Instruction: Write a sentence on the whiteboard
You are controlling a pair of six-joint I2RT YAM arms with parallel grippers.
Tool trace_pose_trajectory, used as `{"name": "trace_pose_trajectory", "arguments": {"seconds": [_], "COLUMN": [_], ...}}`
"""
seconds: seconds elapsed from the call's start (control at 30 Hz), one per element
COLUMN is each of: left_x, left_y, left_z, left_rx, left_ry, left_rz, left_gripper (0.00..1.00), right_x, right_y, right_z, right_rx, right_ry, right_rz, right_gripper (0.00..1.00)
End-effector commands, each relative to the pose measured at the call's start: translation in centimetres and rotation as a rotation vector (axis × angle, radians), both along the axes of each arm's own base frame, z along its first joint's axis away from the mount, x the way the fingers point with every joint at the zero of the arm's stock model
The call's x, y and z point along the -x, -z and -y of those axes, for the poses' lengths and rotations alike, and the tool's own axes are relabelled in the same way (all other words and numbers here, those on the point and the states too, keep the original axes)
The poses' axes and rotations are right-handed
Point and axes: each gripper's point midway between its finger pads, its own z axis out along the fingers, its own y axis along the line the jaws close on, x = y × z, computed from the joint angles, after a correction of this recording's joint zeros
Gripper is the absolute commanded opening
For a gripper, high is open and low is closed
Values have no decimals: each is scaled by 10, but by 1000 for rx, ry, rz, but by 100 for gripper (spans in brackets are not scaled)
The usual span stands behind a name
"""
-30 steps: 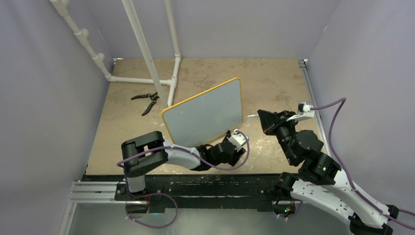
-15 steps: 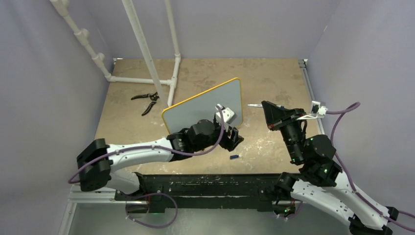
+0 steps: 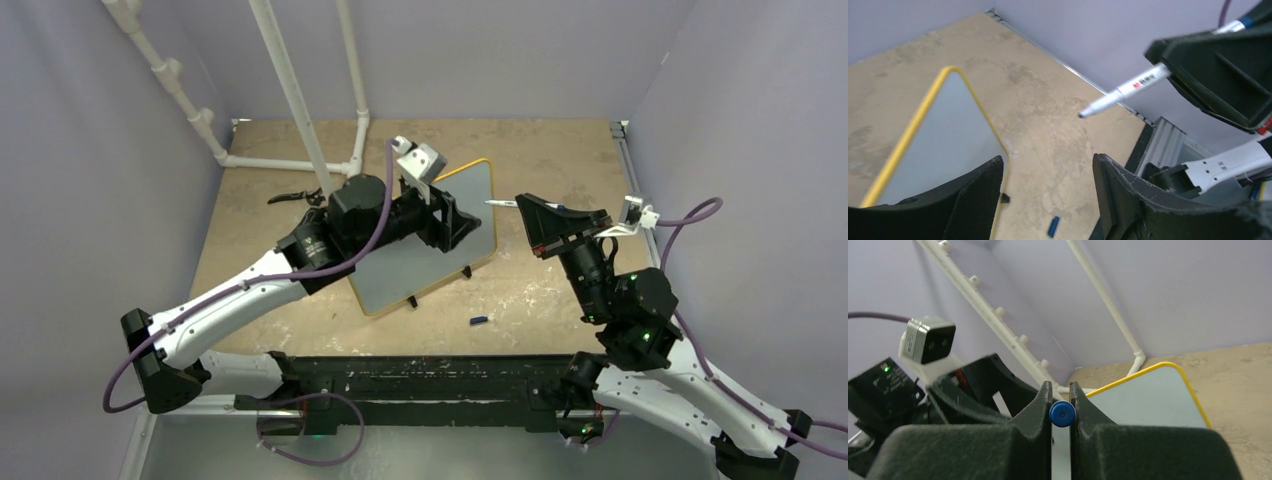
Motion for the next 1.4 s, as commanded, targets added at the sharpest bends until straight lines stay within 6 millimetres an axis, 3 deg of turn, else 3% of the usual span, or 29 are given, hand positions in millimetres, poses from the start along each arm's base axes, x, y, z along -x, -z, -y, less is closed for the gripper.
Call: {"name": "trace_pose_trajectory", "arguments": {"seconds": [0.0,0.1,0.2,0.33,0.5,0.57,0.63,0.77,0.93,1.07,1.2,1.37], "left_x": [-20,-39,-62,-79,-85,-82,-73,-43,-10,10,19,26], "left_y": [-12,-21,-28,-18,12,16,6,-29,-42,-57,-67,-67], "left_z": [-40,-67,-110,-160,-203,-222,-230,-222,-165,-147,-133,-118], "left_rx": [-113,-148,-207,-252,-293,-272,-192,30,193,206,177,159], "left_ry": [-43,-114,-235,-343,-479,-570,-621,-557,-204,-28,106,252], "left_rz": [31,50,82,59,-1,-11,-3,41,-12,76,143,156], "left_gripper": [65,65,65,65,66,66,66,66,65,66,66,68], "right_x": [10,9,7,10,12,14,15,19,23,21,24,33], "right_y": [-26,-20,-13,-6,8,11,14,13,-6,-20,-20,-20], "right_z": [5,4,0,-10,-30,-40,-49,-56,-67,-94,-120,-128], "right_rx": [-47,-29,0,32,61,70,65,6,-60,-25,20,9], "right_ry": [-23,-20,-29,-77,-155,-195,-234,-275,-323,-403,-504,-575], "right_rz": [69,54,36,29,27,37,38,87,183,182,168,167], "right_gripper": [0,0,0,0,0,0,0,0,0,0,0,0]}}
